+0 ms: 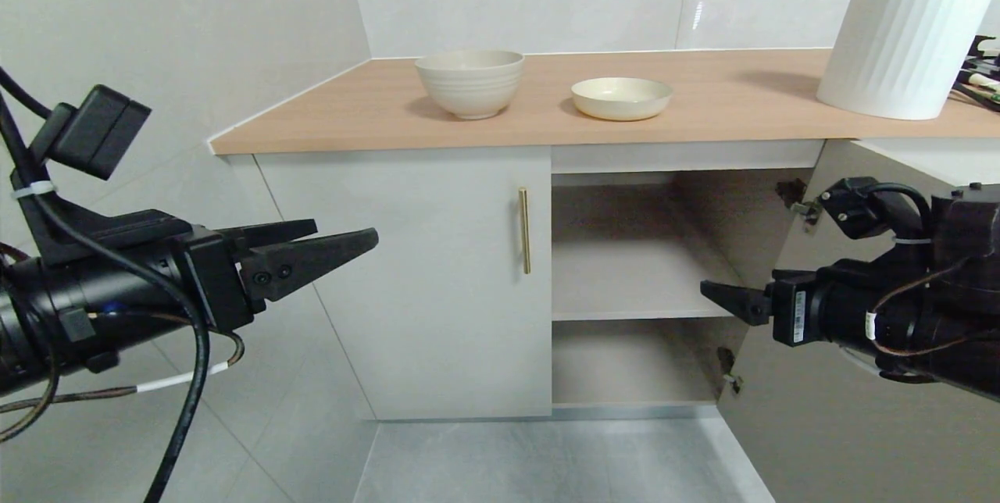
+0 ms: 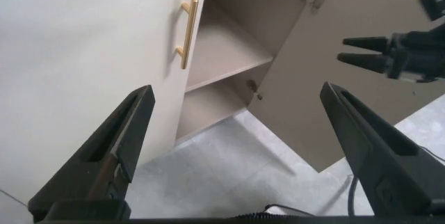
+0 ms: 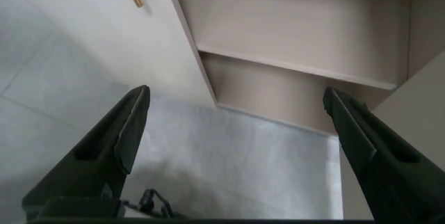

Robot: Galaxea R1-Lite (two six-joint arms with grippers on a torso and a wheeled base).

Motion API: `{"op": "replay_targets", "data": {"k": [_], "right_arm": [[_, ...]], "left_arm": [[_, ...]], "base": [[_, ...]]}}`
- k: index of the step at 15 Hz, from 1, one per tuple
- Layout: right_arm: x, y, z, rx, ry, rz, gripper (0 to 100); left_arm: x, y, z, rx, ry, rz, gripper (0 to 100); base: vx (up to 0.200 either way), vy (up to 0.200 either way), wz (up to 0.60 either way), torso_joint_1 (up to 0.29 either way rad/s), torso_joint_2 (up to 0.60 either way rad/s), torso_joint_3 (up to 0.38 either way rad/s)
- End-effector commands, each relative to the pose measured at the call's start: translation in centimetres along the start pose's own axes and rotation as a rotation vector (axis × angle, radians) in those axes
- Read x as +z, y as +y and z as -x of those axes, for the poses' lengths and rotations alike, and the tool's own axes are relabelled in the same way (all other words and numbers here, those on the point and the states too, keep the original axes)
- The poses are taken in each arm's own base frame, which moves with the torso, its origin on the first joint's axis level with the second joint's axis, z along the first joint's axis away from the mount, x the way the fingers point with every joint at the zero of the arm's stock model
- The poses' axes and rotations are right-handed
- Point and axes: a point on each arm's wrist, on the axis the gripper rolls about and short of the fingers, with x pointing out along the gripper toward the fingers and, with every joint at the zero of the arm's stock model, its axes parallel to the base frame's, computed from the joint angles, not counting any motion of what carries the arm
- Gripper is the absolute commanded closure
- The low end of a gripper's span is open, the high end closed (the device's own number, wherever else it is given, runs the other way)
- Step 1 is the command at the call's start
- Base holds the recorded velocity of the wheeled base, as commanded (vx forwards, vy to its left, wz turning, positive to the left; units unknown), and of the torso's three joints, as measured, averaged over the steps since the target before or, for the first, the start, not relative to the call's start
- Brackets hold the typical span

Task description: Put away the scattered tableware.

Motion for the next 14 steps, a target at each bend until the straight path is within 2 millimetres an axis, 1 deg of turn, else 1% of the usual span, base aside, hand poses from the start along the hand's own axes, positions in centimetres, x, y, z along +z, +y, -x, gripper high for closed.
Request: {"op": "replay_targets", "data": {"k": [1, 5, 7, 9, 14], "right_arm": [[0.8, 0.0, 0.7, 0.004, -0.031, -0.002, 0], [0.7, 0.0, 0.6, 0.003, -0.026, -0.002, 0], [0.7, 0.0, 0.7, 0.003, -0.028, -0.002, 0], [0.7, 0.0, 0.8, 0.003, -0.029, -0.002, 0], [0.7, 0.0, 0.8, 0.002, -0.022, -0.001, 0]], "left_arm": [[0.0, 0.0, 0.0, 0.001, -0.001, 0.000, 0], [0.1, 0.0, 0.0, 0.005, -0.004, -0.001, 0], [0.4, -0.3, 0.7, 0.001, -0.024, -0.009, 0], [0.7, -0.5, 1.1, -0.001, -0.037, -0.014, 0], [0.7, -0.2, 0.9, 0.014, -0.035, -0.010, 0]], "base": [[0.000, 0.000, 0.00, 0.000, 0.00, 0.000], [0.000, 0.000, 0.00, 0.000, 0.00, 0.000], [0.000, 0.000, 0.00, 0.000, 0.00, 0.000], [0.200, 0.000, 0.00, -0.017, 0.00, 0.002], [0.200, 0.000, 0.00, 0.001, 0.00, 0.002]]}}
